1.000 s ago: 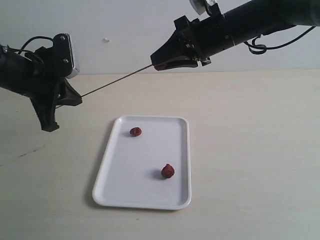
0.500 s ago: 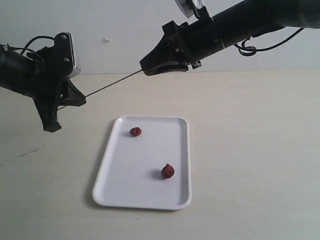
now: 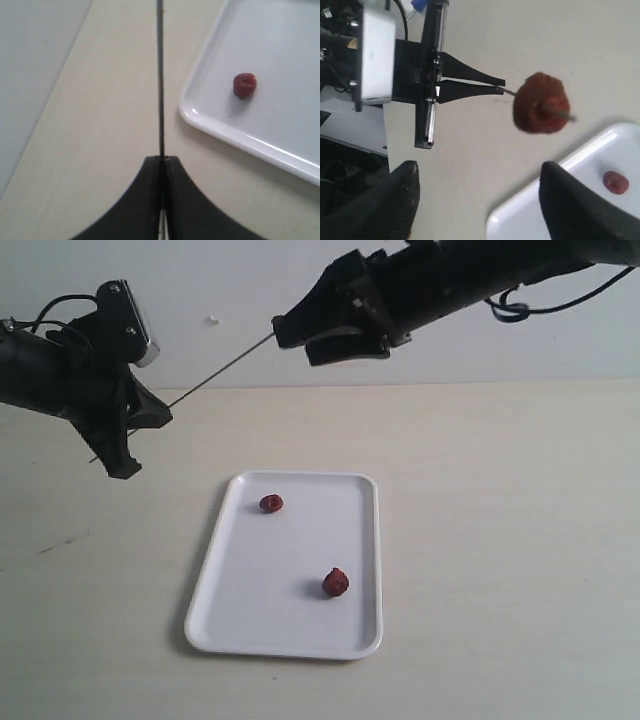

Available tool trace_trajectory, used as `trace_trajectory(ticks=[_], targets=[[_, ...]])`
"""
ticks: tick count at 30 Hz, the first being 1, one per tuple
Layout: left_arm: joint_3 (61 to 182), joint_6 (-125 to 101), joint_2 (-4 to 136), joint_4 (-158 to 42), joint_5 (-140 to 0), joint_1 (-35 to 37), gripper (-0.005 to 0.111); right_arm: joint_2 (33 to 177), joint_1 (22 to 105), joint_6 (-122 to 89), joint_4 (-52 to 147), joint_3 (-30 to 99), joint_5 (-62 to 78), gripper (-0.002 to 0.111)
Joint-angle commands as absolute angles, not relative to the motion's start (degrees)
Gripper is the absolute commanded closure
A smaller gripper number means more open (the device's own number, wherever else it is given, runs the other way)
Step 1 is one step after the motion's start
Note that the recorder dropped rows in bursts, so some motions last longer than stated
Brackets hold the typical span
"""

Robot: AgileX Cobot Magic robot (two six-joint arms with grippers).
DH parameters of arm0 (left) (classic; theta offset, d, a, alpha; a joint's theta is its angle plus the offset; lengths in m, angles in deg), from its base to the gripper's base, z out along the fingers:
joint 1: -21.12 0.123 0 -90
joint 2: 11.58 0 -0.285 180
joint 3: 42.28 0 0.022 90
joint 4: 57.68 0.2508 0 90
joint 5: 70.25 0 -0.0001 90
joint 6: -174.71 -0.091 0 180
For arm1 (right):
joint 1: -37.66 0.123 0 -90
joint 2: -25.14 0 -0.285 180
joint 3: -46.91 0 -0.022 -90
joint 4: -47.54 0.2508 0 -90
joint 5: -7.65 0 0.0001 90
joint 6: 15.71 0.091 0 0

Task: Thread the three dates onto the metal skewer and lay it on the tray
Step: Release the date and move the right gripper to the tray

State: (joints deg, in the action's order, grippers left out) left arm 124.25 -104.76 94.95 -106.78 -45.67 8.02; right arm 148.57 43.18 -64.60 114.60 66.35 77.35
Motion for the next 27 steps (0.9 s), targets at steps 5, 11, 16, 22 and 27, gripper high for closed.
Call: trace_trajectory(ticks=[5, 11, 16, 22, 27], targets=[[124.0, -96.49, 94.86, -110.29, -52.48, 8.05, 0.107, 140.14, 40.71, -58.38, 97.46, 66.76, 77.62, 0.051], [124.0, -103.46, 94.75, -120.6, -52.22, 8.05, 0.107, 140.61, 41.03, -51.32, 84.96, 66.62, 77.62, 0.055], [124.0, -105.19, 94.67, -122.38, -51.53, 8.05, 0.107, 142.97, 46.22, -51.83, 81.12, 65.06, 77.62, 0.055], [124.0, -97.19, 94.67, -122.38, -53.34, 12.22, 0.107, 147.03, 57.54, -51.09, 64.76, 65.06, 67.79, 0.055], [124.0, -93.33, 94.67, -122.38, -52.1, 16.2, 0.107, 151.48, 62.8, -48.87, 61.46, 65.06, 58.14, 0.055]])
